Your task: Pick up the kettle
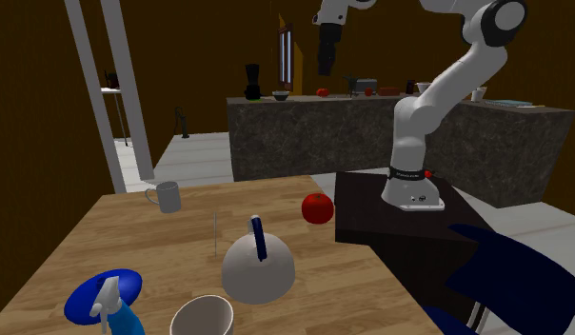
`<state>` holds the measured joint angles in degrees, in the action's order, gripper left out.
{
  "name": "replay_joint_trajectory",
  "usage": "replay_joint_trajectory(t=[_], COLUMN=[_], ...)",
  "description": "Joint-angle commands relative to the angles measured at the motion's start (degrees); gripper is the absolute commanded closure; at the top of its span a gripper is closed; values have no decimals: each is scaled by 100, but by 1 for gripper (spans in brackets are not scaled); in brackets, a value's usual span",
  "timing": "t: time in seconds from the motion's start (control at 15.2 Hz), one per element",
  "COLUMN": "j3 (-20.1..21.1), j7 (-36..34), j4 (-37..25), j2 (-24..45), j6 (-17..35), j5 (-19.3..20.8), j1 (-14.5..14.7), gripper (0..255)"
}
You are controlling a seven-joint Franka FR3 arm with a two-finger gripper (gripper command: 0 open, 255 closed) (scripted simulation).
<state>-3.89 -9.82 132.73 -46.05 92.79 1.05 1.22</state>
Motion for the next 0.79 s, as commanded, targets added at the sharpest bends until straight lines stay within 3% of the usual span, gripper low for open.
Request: replay_joint_trajectory(t=[0.0, 0.73], j3=[0, 1534], j7=[0, -2418], j4=[0, 858], j2=[0, 229], j6=[0, 863], j5=[0, -979], j1=[0, 66], gripper=[0, 0])
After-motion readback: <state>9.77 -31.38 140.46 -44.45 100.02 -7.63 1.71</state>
